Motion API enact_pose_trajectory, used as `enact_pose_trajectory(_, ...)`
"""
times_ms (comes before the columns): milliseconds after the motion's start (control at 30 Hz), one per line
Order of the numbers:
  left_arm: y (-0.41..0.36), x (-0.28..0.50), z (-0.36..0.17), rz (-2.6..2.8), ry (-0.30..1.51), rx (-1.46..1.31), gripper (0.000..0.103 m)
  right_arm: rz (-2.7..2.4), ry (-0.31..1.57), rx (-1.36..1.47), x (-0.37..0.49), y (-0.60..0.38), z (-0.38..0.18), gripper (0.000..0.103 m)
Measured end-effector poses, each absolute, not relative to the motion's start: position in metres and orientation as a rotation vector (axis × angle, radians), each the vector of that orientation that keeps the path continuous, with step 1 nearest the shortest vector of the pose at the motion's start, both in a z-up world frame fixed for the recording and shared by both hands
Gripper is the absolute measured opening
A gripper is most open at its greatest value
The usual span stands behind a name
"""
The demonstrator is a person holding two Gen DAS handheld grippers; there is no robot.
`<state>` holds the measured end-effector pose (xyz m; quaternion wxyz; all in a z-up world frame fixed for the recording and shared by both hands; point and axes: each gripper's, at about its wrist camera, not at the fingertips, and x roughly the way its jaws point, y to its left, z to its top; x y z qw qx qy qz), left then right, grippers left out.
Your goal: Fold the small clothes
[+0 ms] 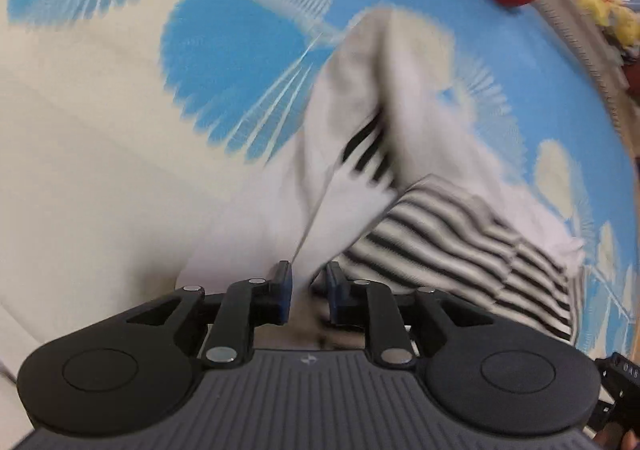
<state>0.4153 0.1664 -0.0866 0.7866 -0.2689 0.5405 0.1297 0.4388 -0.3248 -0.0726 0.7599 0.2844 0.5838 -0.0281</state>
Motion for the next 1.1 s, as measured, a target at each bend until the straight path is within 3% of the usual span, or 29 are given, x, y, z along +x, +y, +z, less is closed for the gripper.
enact_pose_trajectory(100,0.154,0.415,-0.062,0.192,1.065,-0.51,0.018,-0.03,1.171,0.589,0.439,-0.327,-0.046,0.049)
enact_pose_trajectory(200,0.144,0.416,-0.065,0.133,1.084,-0.528,0.018,0.031,1.124,0.573,0.439,-0.322,-0.035,0.051)
enact_pose_trajectory(367,0.148,0.412,-0.1,0.18,1.259,-0.546,0.018,-0.067,1.272,0.575,0.436,-0.33,-0.065,0.052)
enact_pose_trajectory(433,0.155,0.407,-0.097,0.208,1.249,-0.549,0.018,-0.14,1.279,0.556,0.431,-0.338,-0.066,0.052)
enact_pose_trajectory(800,0.138,0.369,-0.001,0.056,0.977,-0.474,0.018,-0.105,0.966,0.479,0.408,-0.354,0.015,0.052)
enact_pose_trajectory(1033,0.131,0.282,0.063,0.004,0.887,-0.376,0.018,0.051,0.786,0.374,0.319,-0.35,0.098,0.055)
enact_pose_trajectory(1100,0.127,0.25,0.071,-0.015,0.871,-0.344,0.023,0.077,0.775,0.369,0.286,-0.359,0.106,0.056)
